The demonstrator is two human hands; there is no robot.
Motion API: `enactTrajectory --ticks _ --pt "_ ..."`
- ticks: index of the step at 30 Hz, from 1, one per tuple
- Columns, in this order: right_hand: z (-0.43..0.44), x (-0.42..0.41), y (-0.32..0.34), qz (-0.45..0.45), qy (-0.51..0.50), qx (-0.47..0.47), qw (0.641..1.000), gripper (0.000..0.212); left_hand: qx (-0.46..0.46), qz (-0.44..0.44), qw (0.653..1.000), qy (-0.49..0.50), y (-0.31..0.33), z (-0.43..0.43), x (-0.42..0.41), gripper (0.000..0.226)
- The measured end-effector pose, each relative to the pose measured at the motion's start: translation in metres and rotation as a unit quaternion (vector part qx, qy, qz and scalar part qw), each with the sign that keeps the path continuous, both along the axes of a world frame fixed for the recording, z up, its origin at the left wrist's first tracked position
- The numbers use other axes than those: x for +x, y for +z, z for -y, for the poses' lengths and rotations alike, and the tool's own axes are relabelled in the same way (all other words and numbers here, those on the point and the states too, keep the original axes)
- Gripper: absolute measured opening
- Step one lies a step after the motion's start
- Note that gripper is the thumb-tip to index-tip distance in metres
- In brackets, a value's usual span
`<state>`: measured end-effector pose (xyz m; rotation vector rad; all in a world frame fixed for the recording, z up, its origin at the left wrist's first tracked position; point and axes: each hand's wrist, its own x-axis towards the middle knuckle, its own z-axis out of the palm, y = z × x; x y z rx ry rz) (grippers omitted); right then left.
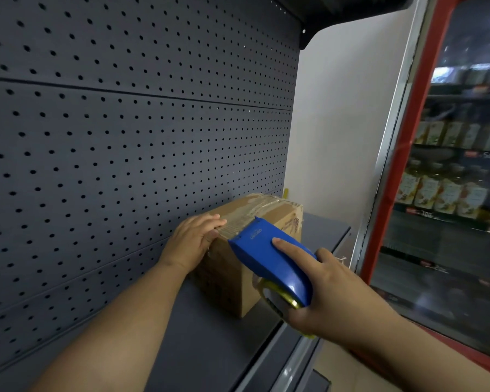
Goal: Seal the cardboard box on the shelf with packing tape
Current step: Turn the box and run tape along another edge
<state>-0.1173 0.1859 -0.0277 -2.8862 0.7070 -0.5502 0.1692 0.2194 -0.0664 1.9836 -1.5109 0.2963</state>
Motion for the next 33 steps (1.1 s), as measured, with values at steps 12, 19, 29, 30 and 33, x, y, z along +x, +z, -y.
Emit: enactTrajectory --ticks 12,19,29,30,33 --pt "0.001 -0.050 -0.015 -0.011 -0.001 0.025 1.000 0.095 0.056 0.006 0.998 0.009 0.009 -0.006 -0.009 0.110" --pt "-0.010 -0.038 -0.017 -0.064 0.000 0.013 0.998 0.093 0.180 0.020 0.982 0.054 0.032 -0.013 -0.025 0.054" --pt "-0.011 -0.012 -0.012 -0.080 -0.018 0.025 0.996 0.082 0.285 -0.032 0.941 0.180 0.046 0.017 -0.087 0.108" --pt "-0.013 -0.008 -0.010 -0.079 -0.018 0.024 0.996 0.081 0.278 -0.024 0.943 0.183 0.043 0.017 -0.086 0.108" --pt "-0.013 0.000 -0.003 -0.073 -0.008 0.032 0.997 0.079 0.265 -0.025 0.947 0.182 0.041 0.016 -0.083 0.106"
